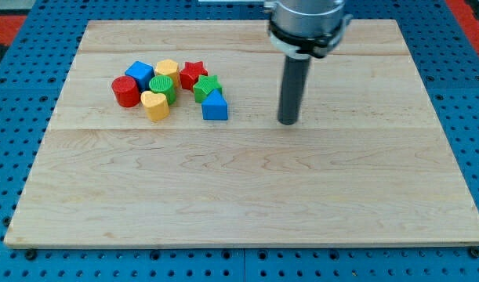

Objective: Slide the blue triangle towards the green circle

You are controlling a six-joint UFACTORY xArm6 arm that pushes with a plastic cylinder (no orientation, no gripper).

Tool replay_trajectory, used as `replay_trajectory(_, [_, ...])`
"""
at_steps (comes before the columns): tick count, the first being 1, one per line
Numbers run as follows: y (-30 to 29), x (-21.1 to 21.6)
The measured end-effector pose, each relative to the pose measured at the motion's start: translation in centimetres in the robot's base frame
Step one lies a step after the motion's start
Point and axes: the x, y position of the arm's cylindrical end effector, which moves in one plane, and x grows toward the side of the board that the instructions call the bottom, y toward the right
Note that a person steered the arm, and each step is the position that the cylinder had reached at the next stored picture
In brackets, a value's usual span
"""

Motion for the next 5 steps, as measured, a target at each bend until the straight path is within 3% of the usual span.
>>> replay_trajectory(2, [-11.5, -0.9])
replay_trajectory(3, [-13.1, -0.8])
replay_trajectory(5, [-8.9, 3.7])
